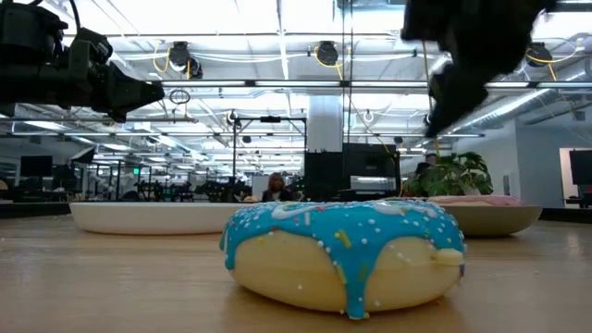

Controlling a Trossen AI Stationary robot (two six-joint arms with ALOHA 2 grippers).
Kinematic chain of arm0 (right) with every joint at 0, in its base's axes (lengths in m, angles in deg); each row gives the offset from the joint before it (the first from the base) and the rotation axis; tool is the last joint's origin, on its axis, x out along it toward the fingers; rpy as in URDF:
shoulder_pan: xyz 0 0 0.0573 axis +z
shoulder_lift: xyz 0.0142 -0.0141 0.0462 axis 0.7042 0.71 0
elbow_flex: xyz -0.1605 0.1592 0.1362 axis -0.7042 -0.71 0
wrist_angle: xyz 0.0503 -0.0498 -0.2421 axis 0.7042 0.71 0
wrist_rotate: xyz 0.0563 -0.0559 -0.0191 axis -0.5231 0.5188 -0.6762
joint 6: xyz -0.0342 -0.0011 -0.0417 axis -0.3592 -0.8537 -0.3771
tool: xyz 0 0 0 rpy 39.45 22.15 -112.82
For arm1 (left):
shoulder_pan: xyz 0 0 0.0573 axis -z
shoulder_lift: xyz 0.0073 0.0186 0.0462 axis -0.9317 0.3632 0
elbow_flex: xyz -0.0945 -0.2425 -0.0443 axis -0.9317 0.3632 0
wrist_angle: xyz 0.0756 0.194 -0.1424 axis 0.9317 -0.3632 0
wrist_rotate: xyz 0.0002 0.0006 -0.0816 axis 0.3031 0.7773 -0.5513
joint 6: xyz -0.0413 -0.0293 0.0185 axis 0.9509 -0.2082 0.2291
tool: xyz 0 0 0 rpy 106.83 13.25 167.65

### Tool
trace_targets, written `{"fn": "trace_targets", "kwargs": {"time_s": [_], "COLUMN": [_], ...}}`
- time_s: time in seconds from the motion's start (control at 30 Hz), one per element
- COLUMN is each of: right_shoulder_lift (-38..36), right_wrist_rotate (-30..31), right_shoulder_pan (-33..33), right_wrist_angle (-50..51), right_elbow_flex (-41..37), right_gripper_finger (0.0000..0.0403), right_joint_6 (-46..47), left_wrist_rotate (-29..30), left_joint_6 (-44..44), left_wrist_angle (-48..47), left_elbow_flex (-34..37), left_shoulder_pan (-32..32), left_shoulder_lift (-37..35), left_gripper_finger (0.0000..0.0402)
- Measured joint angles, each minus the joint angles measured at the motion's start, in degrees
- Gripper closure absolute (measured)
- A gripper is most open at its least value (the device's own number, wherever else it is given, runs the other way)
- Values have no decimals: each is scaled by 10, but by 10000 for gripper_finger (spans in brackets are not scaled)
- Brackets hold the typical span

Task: Pick & Place donuts
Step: Put the large blue donut on the gray plate

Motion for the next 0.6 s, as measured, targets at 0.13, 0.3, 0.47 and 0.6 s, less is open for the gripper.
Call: {"fn": "trace_targets", "kwargs": {"time_s": [0.13, 0.3, 0.47, 0.6], "right_shoulder_lift": [-21, -27, -1, 46], "right_wrist_rotate": [-2, -15, 5, 32], "right_shoulder_pan": [15, 47, 77, 94], "right_wrist_angle": [-87, -170, -219, -267], "right_elbow_flex": [0, 0, 1, 0], "right_gripper_finger": [227, 249, 293, 343], "right_joint_6": [-29, -102, -118, -120], "left_wrist_rotate": [0, 0, 0, 0], "left_joint_6": [-12, -13, -13, -9], "left_wrist_angle": [-1, -3, -5, -5], "left_elbow_flex": [0, 0, 0, 0], "left_shoulder_pan": [0, 0, 0, 0], "left_shoulder_lift": [0, 0, 0, 0], "left_gripper_finger": [364, 364, 364, 364]}}
